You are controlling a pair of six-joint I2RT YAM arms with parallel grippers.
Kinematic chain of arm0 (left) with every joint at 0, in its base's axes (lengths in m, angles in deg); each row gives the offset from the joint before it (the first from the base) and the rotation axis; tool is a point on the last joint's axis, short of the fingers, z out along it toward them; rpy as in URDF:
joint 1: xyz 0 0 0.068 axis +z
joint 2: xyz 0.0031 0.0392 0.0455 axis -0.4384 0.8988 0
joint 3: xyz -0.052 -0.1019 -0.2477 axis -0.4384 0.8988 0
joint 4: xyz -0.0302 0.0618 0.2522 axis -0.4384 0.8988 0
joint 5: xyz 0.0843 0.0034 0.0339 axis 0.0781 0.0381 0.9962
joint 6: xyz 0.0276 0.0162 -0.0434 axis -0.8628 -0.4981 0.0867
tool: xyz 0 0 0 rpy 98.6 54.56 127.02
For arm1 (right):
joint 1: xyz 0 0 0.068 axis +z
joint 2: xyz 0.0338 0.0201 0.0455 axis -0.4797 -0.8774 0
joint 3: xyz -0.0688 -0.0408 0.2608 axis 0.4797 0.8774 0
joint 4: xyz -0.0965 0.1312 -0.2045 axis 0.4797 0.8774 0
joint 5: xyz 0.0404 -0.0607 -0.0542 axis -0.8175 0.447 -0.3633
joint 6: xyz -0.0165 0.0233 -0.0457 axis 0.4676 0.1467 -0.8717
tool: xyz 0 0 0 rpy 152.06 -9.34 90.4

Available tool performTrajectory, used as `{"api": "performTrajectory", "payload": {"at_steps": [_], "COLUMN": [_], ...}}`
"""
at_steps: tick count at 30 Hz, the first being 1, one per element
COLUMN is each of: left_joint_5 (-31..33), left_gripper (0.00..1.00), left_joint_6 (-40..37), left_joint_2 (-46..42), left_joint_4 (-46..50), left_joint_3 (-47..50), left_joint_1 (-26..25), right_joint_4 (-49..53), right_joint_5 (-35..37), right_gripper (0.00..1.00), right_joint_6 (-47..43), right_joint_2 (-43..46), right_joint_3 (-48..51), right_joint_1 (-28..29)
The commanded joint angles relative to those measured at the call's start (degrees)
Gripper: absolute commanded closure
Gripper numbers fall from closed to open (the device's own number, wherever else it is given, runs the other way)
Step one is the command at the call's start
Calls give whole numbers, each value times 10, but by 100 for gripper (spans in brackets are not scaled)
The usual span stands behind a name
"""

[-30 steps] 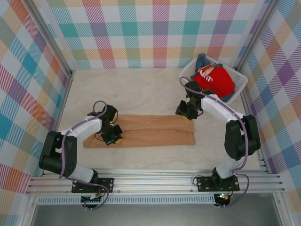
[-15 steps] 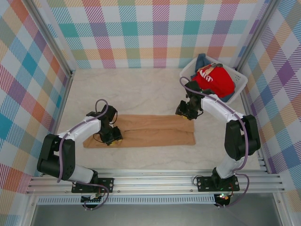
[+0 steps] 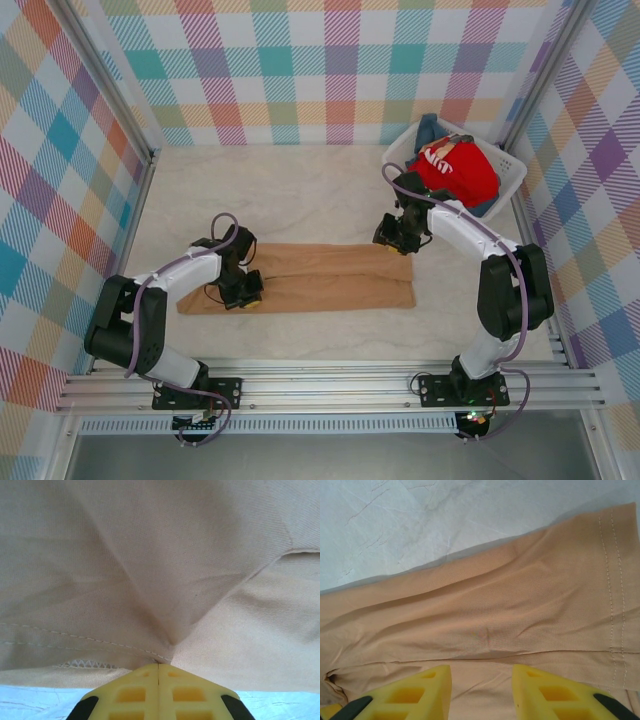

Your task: Fold and stack the t-shirts

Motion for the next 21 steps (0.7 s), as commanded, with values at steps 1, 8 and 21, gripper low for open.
{"api": "performTrajectory", "payload": {"at_steps": [1,8,21], "left_joint_5": [-4,-14,-26], "left_gripper": [100,100,65], "left_joint_6": [3,30,78], "left_joint_2": [-7,-18,-51], "left_joint_4": [23,18,62], "left_joint_3": [-12,-8,-63], "left_joint_1": [-12,-23,-28], "right_joint_4": [2,3,-26], "right_joint_5": [-9,-6,-12], "right_gripper": [63,63,64], "right_joint_6": [4,3,22], "right_joint_2": [9,5,-2], "right_joint_3": [2,2,69], "right_joint_1": [3,3,3]}}
